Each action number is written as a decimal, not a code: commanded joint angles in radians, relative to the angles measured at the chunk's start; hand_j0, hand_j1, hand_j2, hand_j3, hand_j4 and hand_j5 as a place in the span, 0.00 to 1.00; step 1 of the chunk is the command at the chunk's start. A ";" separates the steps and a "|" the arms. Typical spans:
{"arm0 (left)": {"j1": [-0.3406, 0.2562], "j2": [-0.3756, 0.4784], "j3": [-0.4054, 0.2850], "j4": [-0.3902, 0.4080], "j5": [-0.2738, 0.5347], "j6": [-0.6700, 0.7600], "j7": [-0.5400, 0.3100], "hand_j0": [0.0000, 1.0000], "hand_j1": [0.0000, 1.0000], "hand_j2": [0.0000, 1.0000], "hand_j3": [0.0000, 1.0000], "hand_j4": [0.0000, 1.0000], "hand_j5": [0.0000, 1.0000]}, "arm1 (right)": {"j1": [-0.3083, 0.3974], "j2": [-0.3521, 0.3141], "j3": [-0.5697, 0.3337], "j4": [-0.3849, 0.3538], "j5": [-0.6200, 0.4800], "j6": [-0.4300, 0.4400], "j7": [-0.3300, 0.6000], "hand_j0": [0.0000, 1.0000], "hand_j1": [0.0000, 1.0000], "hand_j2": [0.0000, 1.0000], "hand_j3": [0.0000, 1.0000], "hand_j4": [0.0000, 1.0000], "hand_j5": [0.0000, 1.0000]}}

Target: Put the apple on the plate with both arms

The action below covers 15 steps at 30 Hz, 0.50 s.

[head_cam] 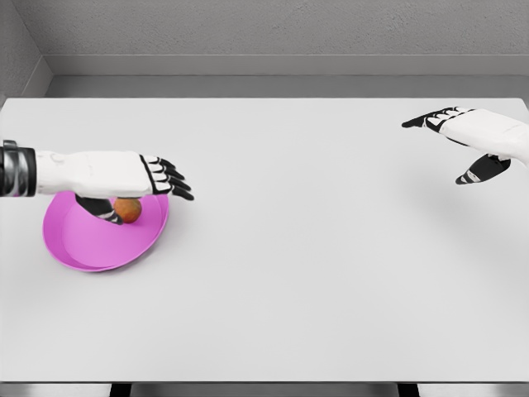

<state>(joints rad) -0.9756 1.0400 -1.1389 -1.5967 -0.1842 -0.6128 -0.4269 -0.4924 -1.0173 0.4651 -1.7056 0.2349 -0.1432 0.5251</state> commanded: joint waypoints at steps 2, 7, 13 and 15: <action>0.000 0.008 0.013 0.047 0.035 0.002 -0.006 1.00 1.00 1.00 1.00 1.00 1.00 | 0.000 -0.001 0.000 0.000 -0.002 0.001 0.000 1.00 1.00 1.00 1.00 1.00 1.00; 0.023 0.032 0.028 0.104 0.038 0.002 -0.001 1.00 1.00 1.00 1.00 1.00 1.00 | 0.000 -0.003 0.000 0.000 -0.002 0.001 0.000 1.00 1.00 1.00 1.00 1.00 1.00; 0.031 0.035 0.036 0.119 0.040 0.002 -0.001 1.00 1.00 1.00 1.00 1.00 1.00 | 0.000 -0.003 0.000 -0.002 -0.002 0.001 0.000 1.00 1.00 1.00 1.00 1.00 1.00; 0.031 0.035 0.034 0.119 0.040 0.002 -0.001 1.00 1.00 1.00 1.00 1.00 1.00 | 0.000 -0.003 0.000 -0.002 -0.002 0.001 0.000 1.00 1.00 1.00 1.00 1.00 1.00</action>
<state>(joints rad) -0.9449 1.0740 -1.1059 -1.4801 -0.1503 -0.6128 -0.4285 -0.4924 -1.0183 0.4651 -1.7067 0.2350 -0.1432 0.5251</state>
